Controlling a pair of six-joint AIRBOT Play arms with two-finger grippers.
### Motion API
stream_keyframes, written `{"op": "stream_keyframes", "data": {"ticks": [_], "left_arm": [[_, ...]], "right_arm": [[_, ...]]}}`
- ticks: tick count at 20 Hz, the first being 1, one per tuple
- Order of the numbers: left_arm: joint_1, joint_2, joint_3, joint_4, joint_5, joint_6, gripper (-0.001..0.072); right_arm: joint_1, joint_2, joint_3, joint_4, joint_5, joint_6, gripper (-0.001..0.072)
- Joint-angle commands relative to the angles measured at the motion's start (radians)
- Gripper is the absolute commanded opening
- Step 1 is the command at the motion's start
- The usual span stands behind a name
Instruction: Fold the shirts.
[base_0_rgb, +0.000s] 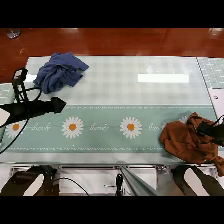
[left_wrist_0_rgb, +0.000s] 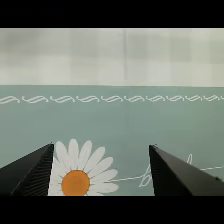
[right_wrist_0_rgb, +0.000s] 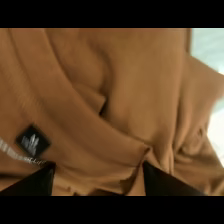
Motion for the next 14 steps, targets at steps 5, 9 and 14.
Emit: {"op": "stream_keyframes", "data": {"ticks": [5, 9, 14], "left_arm": [[0.001, -0.004, -0.001, -0.09, 0.013, 0.001, 0.0704], [0.001, -0.004, 0.018, -0.089, 0.011, 0.02, 0.0704], [0.053, -0.003, 0.119, -0.082, -0.025, 0.154, 0.0703]], "right_arm": [[-0.005, -0.141, 0.022, 0.068, -0.135, -0.119, 0.0026], [-0.005, -0.025, 0.277, 0.32, -0.121, -0.237, 0.0027], [-0.003, 0.101, 0.646, 0.62, -0.103, -0.328, 0.0026]]}}
